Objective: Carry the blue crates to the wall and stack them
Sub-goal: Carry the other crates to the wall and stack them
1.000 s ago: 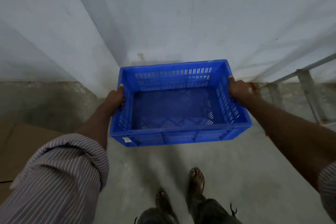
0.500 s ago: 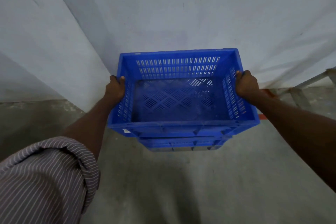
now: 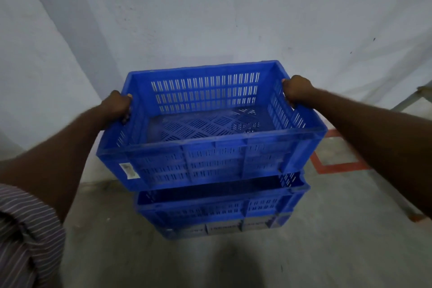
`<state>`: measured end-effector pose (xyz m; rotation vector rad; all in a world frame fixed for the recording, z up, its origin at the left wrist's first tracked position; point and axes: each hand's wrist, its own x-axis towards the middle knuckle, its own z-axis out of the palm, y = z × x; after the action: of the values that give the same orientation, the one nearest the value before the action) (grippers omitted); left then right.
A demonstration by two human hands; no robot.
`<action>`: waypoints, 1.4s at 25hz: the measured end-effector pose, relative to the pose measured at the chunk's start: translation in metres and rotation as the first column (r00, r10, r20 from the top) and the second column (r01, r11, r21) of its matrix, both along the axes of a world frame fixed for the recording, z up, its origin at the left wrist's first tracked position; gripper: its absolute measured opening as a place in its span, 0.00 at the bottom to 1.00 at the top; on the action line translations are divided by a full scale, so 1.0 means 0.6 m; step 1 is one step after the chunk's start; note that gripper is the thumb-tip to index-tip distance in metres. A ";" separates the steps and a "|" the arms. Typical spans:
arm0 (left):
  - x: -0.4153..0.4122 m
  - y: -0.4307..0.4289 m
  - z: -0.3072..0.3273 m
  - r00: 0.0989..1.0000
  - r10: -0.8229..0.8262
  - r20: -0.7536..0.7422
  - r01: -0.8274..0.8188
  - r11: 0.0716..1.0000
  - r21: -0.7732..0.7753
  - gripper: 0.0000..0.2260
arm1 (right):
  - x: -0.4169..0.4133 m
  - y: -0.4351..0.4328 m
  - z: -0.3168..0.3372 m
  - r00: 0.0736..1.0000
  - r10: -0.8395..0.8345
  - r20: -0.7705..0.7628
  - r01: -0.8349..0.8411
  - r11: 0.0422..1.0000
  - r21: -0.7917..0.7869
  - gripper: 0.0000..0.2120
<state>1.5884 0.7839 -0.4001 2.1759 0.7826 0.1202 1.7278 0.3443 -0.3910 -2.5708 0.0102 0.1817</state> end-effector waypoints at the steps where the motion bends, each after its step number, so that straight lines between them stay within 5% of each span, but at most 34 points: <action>1: -0.002 -0.003 -0.006 1.000 0.007 0.011 -0.006 1.000 -0.029 0.13 | 0.005 -0.004 -0.008 1.000 0.002 -0.017 -0.001 0.999 0.054 0.18; 4: -0.022 -0.004 -0.008 0.999 0.029 0.043 -0.017 0.968 -0.249 0.15 | 0.009 -0.021 -0.011 0.967 -0.008 -0.256 0.117 0.905 0.410 0.16; 7: -0.057 0.004 -0.009 0.998 0.032 0.051 -0.002 0.870 -0.493 0.20 | 0.015 -0.043 -0.017 0.941 0.037 -0.335 0.153 0.839 0.523 0.16; 9: -0.069 0.008 -0.017 0.992 0.079 0.094 -0.026 0.883 -0.468 0.19 | 0.012 -0.040 -0.029 0.976 0.011 -0.218 0.094 0.879 0.467 0.12; 11: -0.081 -0.002 -0.022 0.983 0.119 0.138 -0.047 0.897 -0.439 0.19 | 0.002 -0.033 -0.041 1.000 -0.018 -0.010 0.019 0.979 0.204 0.06; 12: -0.092 -0.012 -0.019 0.982 0.123 0.140 -0.053 0.904 -0.423 0.19 | -0.011 -0.026 -0.041 0.998 -0.004 0.065 0.000 0.998 0.056 0.13; 15: -0.118 -0.047 -0.003 0.995 0.069 0.072 -0.054 0.980 -0.192 0.17 | -0.064 -0.029 -0.033 0.989 0.063 0.130 -0.035 0.978 -0.206 0.29; 17: -0.129 -0.072 0.005 1.000 0.017 0.014 -0.018 0.998 0.066 0.16 | -0.093 -0.040 -0.036 0.976 0.121 0.181 -0.057 0.944 -0.325 0.28; 20: -0.163 -0.115 -0.003 0.997 -0.070 0.038 0.043 0.872 0.487 0.20 | -0.152 -0.040 -0.044 0.889 0.185 0.419 -0.027 0.934 -0.355 0.22; 23: -0.209 -0.188 -0.039 0.930 -0.311 0.195 0.170 0.835 0.523 0.23 | -0.229 -0.015 -0.059 0.737 0.323 0.594 -0.231 0.946 -0.227 0.14; 27: -0.253 -0.219 -0.052 0.871 -0.486 0.073 0.338 0.699 0.630 0.26 | -0.278 -0.014 -0.082 0.627 0.616 0.477 -0.536 0.785 -0.311 0.18; 31: -0.277 -0.189 -0.041 0.891 -0.453 0.026 0.311 0.650 0.694 0.19 | -0.264 -0.038 -0.077 0.660 0.594 0.461 -0.510 0.804 -0.306 0.12; 35: -0.294 -0.187 -0.040 0.847 -0.527 0.069 0.388 0.702 0.598 0.08 | -0.269 -0.056 -0.073 0.685 0.590 0.428 -0.533 0.806 -0.259 0.09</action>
<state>1.4122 0.6720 -0.4240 2.7886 0.0185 0.3876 1.5662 0.3105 -0.4345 -2.5756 -1.0072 -0.2677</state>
